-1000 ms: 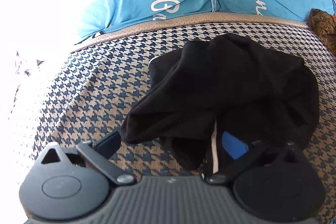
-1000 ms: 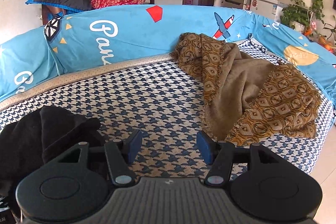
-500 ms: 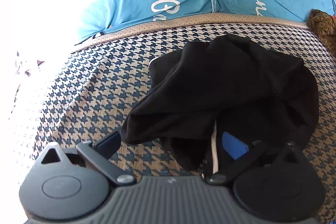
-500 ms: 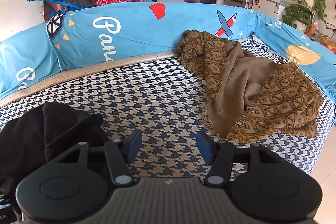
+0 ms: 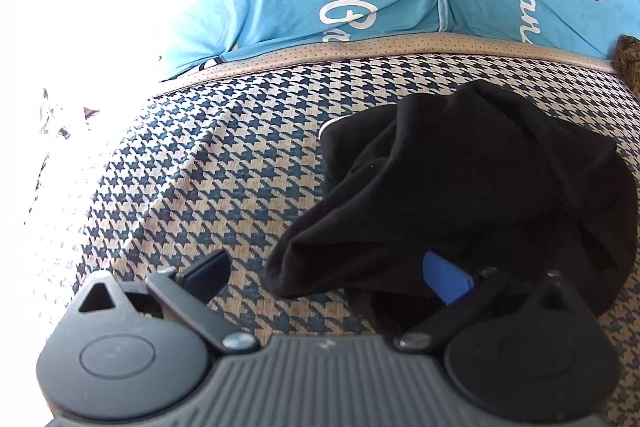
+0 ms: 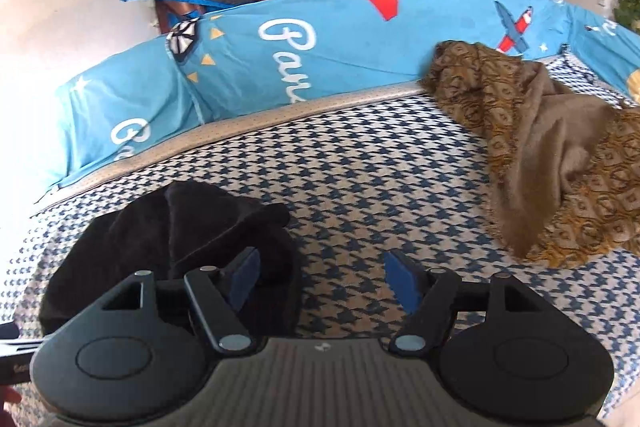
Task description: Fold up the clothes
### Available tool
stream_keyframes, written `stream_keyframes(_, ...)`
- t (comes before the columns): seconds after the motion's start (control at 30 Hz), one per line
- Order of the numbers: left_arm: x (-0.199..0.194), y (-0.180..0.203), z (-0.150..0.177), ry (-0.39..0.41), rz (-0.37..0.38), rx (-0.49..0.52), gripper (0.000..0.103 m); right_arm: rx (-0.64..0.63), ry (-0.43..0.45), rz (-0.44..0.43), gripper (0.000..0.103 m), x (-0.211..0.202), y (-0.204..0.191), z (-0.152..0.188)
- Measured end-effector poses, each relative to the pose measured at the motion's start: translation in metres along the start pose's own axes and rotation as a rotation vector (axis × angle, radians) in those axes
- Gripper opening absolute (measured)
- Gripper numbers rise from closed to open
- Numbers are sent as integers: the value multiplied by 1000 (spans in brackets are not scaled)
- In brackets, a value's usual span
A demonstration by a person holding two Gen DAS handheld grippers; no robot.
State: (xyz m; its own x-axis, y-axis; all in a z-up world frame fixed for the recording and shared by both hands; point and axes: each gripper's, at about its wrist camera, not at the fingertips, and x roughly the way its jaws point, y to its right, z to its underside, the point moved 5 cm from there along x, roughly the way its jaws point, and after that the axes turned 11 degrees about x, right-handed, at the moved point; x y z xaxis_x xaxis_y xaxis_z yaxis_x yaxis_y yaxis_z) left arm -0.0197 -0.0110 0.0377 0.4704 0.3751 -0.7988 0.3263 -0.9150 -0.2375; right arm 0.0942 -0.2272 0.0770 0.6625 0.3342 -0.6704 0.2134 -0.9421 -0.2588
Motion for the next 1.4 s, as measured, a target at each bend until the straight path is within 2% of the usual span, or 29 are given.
stream_keyframes(0.13,12,-8,2,-15,2,9,103,-67,-22,-92,74,7,-18,9)
stream_keyframes(0.3,20,-18,1,-30,31,-14,103,-126,-30,-155,77,16,-37,15)
stream_keyframes(0.37,27,-23,-1,-31,7,-21,103,-154,-43,-175,79,21,-45,18)
stream_keyframes(0.53,38,-29,-9,-39,-10,-34,103,-219,-79,-189,79,39,-61,26)
stream_keyframes(0.63,39,-35,-14,-22,-40,-45,103,-259,-64,-171,78,49,-71,31)
stream_keyframes(0.67,38,-37,-15,-18,-42,-55,103,-271,-56,-162,77,53,-74,33)
stream_keyframes(0.7,38,-40,-17,-15,-37,-69,103,-278,-50,-161,66,56,-76,34)
stream_keyframes(0.73,38,-42,-18,-12,-34,-79,103,-279,-44,-162,51,59,-79,34)
stream_keyframes(0.77,38,-43,-19,-9,-33,-87,103,-275,-41,-161,45,61,-81,33)
stream_keyframes(0.83,38,-46,-20,-4,-36,-101,103,-258,-23,-168,17,62,-83,30)
stream_keyframes(0.87,38,-47,-21,-2,-43,-104,103,-250,-14,-171,13,63,-85,28)
stream_keyframes(0.93,37,-49,-23,4,-55,-113,103,-227,26,-160,10,61,-85,22)
stream_keyframes(1.07,36,-54,-26,14,-81,-129,103,-129,126,-123,9,53,-80,3)
stream_keyframes(1.27,41,-67,-30,11,-133,-166,103,-23,243,29,9,48,-60,-21)
stream_keyframes(1.37,44,-78,-30,-5,-172,-199,103,21,201,87,11,55,-47,-26)
stream_keyframes(1.4,45,-82,-29,-10,-176,-218,103,28,196,101,19,55,-43,-27)
